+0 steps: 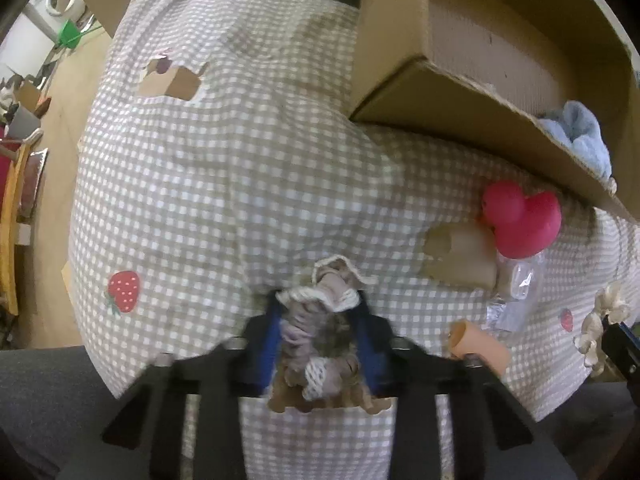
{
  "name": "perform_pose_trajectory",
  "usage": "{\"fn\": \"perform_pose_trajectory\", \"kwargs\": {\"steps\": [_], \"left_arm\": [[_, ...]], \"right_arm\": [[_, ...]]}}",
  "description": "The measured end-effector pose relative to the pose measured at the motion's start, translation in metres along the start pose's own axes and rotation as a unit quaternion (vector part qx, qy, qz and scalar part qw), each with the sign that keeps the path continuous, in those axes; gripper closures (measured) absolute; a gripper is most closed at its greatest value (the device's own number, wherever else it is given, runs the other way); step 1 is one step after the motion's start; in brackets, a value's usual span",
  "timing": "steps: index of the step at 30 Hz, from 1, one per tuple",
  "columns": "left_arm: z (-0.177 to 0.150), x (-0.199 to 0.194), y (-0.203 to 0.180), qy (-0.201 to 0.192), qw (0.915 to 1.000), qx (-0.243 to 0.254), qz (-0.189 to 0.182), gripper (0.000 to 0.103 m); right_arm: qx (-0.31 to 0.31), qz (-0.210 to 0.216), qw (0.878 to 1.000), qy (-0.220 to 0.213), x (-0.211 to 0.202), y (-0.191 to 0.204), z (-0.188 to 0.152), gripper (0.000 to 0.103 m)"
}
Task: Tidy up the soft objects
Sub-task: 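Grasp the white floral scrunchie with the right gripper while the left grasps the lace scrunchie, then carry the floral and lace scrunchies over the box with both grippers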
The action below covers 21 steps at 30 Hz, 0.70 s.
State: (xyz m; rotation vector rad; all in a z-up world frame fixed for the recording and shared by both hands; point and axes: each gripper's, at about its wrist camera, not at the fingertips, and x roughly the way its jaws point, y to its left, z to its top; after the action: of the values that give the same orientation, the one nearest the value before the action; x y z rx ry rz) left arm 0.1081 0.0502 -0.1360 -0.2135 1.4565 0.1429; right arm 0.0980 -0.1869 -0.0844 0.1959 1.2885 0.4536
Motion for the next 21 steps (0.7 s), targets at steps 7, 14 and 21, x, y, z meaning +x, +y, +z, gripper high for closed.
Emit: {"fn": "perform_pose_trajectory", "kwargs": {"steps": [7,14,21], "left_arm": [[0.006,-0.019,0.051,-0.032,0.9979,-0.047,0.03,0.094],[-0.004,-0.068,0.058,-0.105,0.9934,-0.041,-0.024,0.095],[-0.016,-0.106,0.02,-0.172,0.9845,-0.007,-0.033,0.095]], "right_arm": [[0.001,-0.003,1.0,-0.009,-0.004,-0.001,-0.002,0.081],[0.007,0.002,1.0,-0.025,-0.013,-0.005,-0.002,0.081],[-0.005,0.006,0.999,-0.041,-0.022,-0.002,-0.002,0.081]]}}
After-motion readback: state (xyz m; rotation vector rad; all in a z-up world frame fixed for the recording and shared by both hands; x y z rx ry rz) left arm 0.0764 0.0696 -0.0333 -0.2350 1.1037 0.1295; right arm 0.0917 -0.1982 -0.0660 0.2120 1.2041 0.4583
